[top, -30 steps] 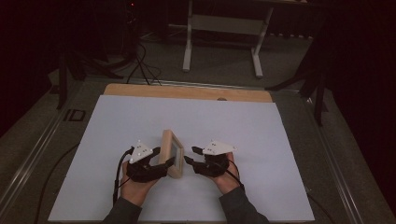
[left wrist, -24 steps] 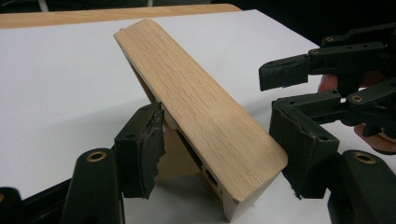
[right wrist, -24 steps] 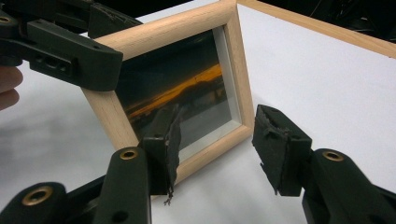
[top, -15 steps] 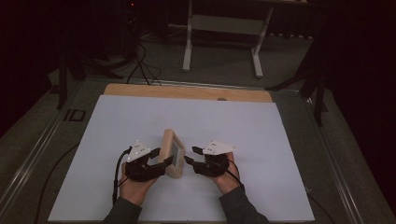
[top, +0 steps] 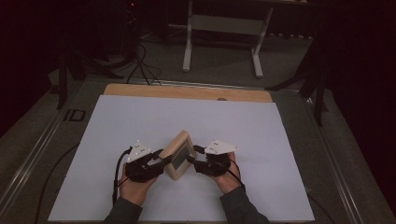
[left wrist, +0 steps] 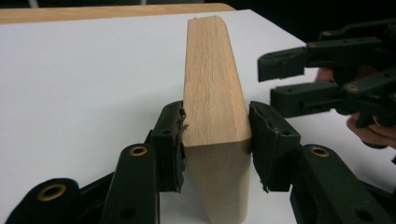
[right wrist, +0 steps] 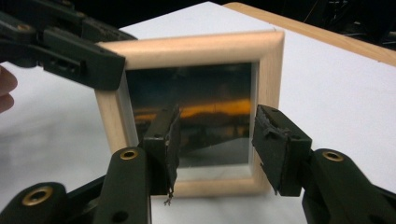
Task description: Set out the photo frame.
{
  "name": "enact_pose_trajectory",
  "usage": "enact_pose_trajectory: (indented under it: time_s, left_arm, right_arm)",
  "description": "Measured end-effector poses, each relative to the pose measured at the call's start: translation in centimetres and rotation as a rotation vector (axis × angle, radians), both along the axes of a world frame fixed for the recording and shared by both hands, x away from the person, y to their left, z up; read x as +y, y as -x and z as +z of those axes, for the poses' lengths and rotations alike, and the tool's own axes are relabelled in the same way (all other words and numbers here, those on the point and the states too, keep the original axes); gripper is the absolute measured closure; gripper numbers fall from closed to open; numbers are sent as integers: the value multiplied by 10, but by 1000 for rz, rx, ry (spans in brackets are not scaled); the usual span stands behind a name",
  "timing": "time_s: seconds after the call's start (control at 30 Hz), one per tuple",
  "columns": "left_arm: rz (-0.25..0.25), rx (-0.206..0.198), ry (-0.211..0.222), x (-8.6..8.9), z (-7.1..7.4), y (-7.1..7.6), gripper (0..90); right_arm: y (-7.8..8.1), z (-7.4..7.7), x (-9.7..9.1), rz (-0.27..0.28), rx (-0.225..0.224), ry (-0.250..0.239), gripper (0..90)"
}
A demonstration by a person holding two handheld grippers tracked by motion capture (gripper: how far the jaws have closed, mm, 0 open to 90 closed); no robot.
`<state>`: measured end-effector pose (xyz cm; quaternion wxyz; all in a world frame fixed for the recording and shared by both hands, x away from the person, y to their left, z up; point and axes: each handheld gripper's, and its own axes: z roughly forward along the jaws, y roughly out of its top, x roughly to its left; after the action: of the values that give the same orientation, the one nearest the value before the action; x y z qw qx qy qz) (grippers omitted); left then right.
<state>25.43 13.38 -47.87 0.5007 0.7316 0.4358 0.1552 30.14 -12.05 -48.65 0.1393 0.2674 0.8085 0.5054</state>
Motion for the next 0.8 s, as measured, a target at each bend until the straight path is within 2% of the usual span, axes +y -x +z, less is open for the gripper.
enact_pose_trajectory:
  time_s: [0.23, 0.43, 0.67, 0.7, 0.8]
  left_arm:
    - [-19, -18, -18, -5, 1, 2, 586]
    - [-33, -30, -26, -8, 2, 3, 590]
    - [-55, -47, -40, -12, 2, 6, 594]
    - [-57, -48, -41, -12, 2, 6, 596]
    - [-66, -53, -46, -14, 2, 7, 598]
  right_arm:
    - [-1, 14, -12, -23, -40, -27, 542]
    - [-4, 20, -23, -49, -49, -48, 576]
    - [-4, 25, -28, -68, -69, -46, 690]
    - [-3, 26, -28, -73, -81, -39, 752]
    - [-2, 27, -27, -77, -91, -26, 828]
